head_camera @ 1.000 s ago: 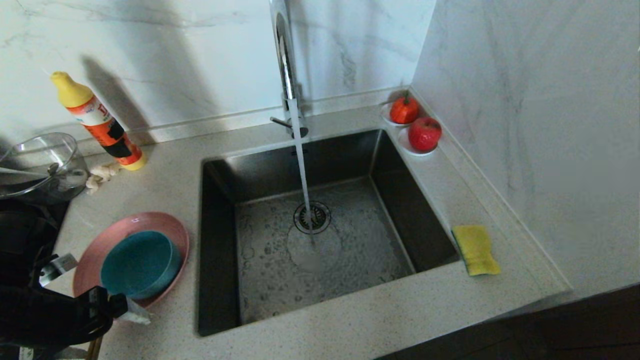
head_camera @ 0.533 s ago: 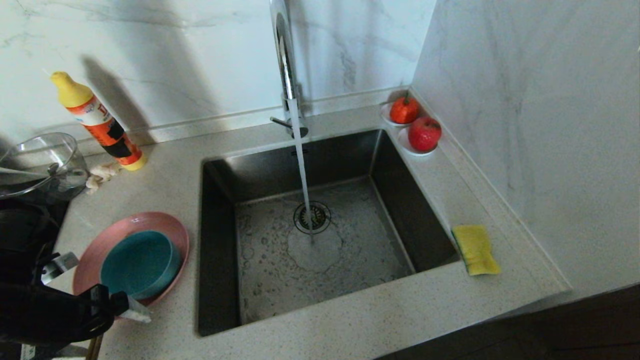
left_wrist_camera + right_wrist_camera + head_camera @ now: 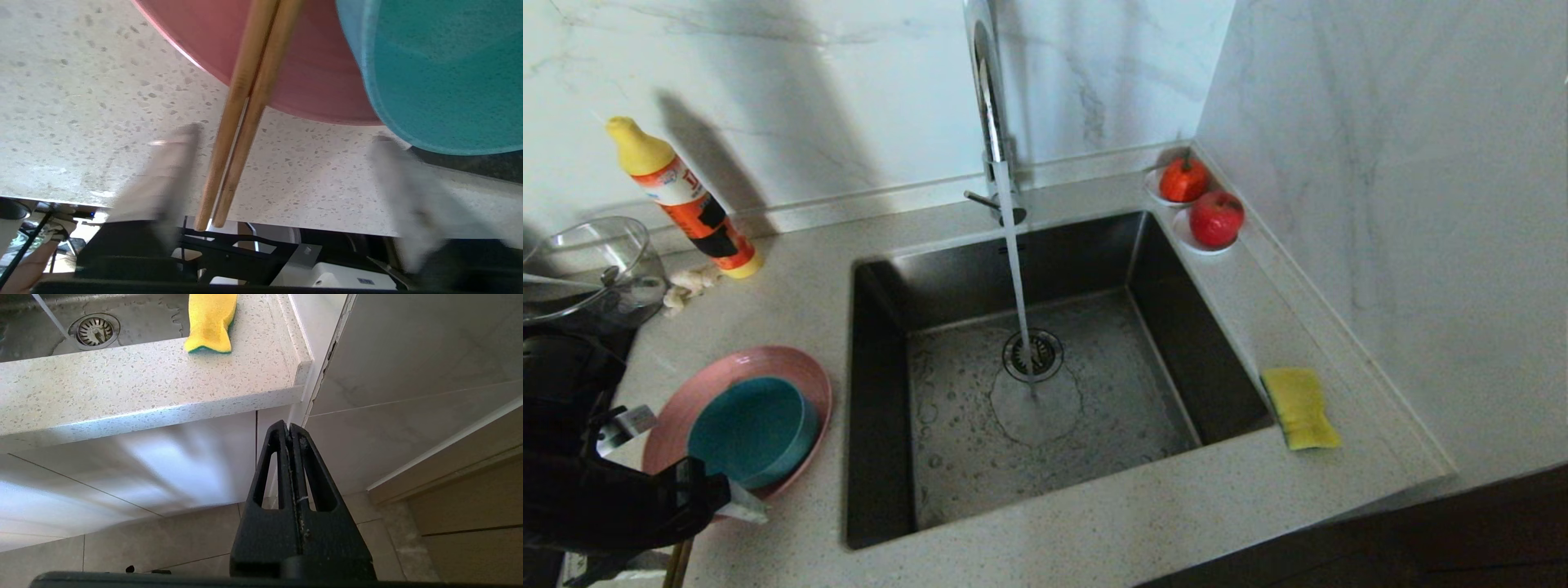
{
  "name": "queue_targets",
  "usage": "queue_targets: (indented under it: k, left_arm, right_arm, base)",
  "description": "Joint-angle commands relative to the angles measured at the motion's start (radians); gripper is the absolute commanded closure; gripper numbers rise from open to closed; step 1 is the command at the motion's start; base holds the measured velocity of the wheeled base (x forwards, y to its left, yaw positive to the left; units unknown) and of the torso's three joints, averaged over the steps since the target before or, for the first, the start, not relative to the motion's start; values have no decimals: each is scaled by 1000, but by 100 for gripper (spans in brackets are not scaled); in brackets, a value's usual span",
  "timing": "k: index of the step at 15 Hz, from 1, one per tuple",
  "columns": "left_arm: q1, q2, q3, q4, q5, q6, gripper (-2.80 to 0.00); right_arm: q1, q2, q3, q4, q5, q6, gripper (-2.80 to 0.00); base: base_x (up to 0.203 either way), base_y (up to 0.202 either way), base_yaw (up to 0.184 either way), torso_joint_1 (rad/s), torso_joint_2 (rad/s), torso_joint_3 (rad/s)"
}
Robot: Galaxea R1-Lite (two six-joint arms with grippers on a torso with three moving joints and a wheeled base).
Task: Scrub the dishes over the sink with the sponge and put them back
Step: Rinse the chopsticks
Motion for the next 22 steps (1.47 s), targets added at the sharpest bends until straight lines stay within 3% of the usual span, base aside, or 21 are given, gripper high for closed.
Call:
queue_targets:
  k: [1, 13, 22]
  left_arm:
    - [0, 2, -1, 2, -4, -1, 0]
    - [0, -19, 9, -14, -4, -3, 0]
    - [5, -218, 0, 51, 6, -4, 0]
  right_arm:
    - [1, 1, 0, -1, 1, 0, 0]
    - [0, 1, 0, 0, 0, 0, 0]
    - [0, 1, 0, -1, 0, 0, 0]
  base:
    - [0, 0, 0, 0, 0, 0]
    - [0, 0, 0, 0, 0, 0]
    - [0, 0, 0, 0, 0, 0]
